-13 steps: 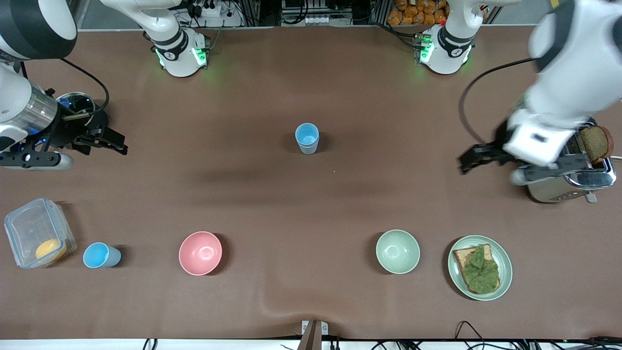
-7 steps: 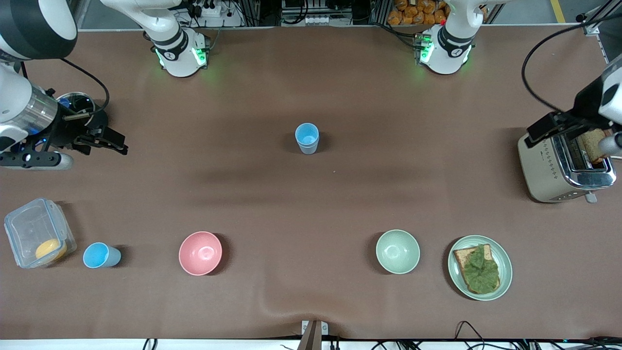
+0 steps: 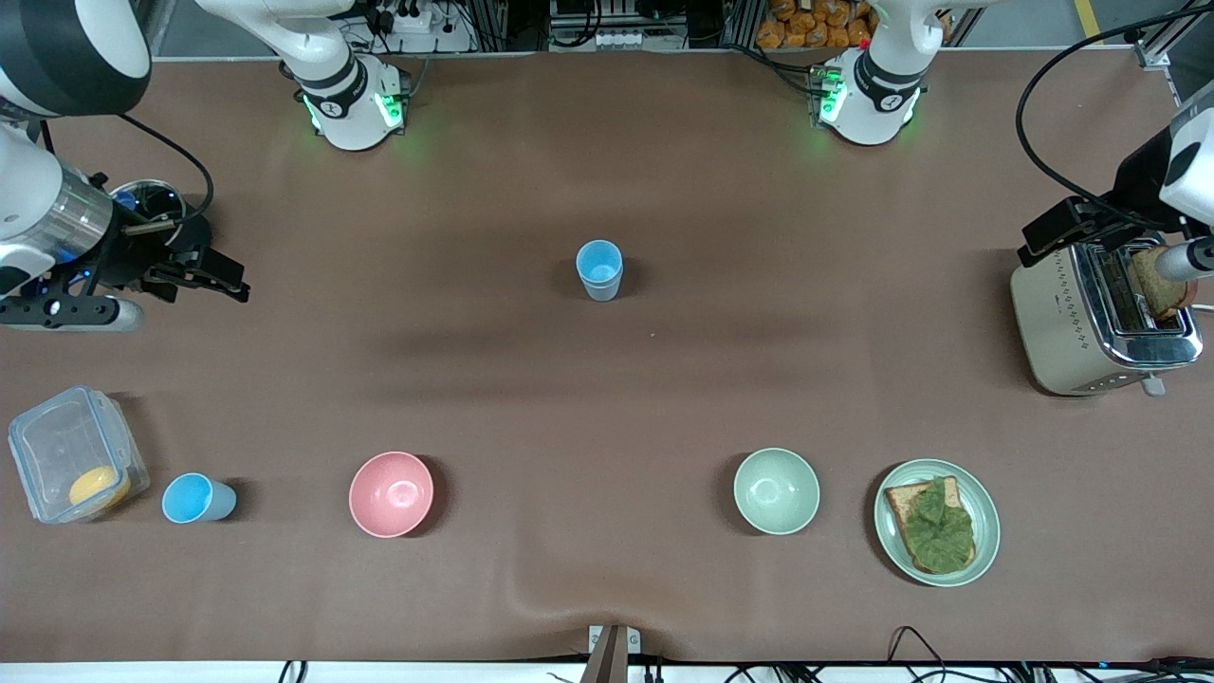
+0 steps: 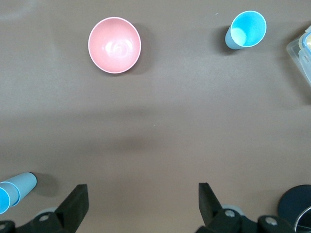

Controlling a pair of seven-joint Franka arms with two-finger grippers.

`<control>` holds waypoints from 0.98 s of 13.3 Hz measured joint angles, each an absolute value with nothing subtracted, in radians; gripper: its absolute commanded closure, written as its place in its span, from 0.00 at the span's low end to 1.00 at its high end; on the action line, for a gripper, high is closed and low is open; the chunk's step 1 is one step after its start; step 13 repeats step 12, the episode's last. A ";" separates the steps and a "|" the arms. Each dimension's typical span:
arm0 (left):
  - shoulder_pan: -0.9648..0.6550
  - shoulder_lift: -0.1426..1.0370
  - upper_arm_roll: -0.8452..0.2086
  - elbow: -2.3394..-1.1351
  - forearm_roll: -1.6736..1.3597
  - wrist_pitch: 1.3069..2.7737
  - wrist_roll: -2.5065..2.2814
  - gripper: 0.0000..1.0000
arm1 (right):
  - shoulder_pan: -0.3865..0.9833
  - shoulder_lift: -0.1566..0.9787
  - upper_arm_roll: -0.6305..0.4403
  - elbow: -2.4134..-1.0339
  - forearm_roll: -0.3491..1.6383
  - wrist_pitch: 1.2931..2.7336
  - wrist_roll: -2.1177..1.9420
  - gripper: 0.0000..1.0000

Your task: Stack blue cups with both arms

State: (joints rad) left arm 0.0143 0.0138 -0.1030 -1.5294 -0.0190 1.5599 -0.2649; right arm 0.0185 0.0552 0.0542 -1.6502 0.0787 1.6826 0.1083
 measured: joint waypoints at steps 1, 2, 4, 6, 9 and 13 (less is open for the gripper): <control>0.010 0.014 -0.094 -1.529 -0.019 1.557 -0.250 0.00 | 0.018 0.055 0.054 -1.650 0.079 1.683 0.108 0.00; 0.009 0.014 -0.085 -1.529 -0.019 1.546 -0.233 0.00 | 0.018 0.055 0.054 -1.650 0.079 1.683 0.108 0.00; 0.009 0.014 -0.077 -1.529 -0.019 1.526 -0.219 0.00 | 0.018 0.055 0.054 -1.650 0.079 1.683 0.108 0.00; 0.002 0.014 -0.078 -1.529 -0.019 1.525 -0.219 0.00 | 0.018 0.055 0.054 -1.650 0.079 1.683 0.108 0.00; -0.004 0.014 -0.091 -1.525 -0.019 1.525 -0.218 0.00 | 0.018 0.055 0.054 -1.650 0.079 1.683 0.108 0.00; -0.005 0.014 -0.092 -1.518 -0.019 1.525 -0.217 0.00 | 0.018 0.055 0.054 -1.650 0.079 1.683 0.108 0.00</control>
